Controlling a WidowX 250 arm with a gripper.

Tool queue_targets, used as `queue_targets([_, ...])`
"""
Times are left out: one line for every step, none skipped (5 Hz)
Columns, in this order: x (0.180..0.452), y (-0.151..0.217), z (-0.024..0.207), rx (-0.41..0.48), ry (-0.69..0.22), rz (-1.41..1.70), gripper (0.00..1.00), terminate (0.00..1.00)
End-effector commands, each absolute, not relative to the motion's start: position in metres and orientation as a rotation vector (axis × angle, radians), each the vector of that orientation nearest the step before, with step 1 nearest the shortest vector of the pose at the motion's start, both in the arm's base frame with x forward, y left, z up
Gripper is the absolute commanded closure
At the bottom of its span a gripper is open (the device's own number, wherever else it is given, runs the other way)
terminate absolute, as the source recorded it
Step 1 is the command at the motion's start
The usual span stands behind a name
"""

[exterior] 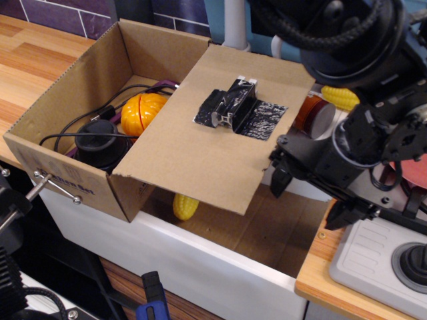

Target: Close brown1fbox flap

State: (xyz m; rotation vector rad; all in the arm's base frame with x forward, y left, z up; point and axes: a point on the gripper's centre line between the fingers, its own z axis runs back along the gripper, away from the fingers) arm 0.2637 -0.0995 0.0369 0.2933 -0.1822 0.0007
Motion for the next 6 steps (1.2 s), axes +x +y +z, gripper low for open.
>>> queue_targets([0.275,-0.074,0.063,0.327,-0.203,-0.055,0.00,0.00])
queue_targets([0.270,-0.064,0.075,0.407,-0.205,-0.089,0.00,0.00])
queue_targets([0.262,-0.059,0.099,0.539,-0.202,-0.130,0.00,0.00])
queue_targets([0.251,-0.045,0.121,0.589,-0.175,-0.175,0.00,0.00])
queue_targets([0.230,-0.019,0.138,0.590,-0.139,-0.237,0.00,0.00])
queue_targets([0.207,0.013,0.155,0.587,-0.101,-0.320,0.00,0.00])
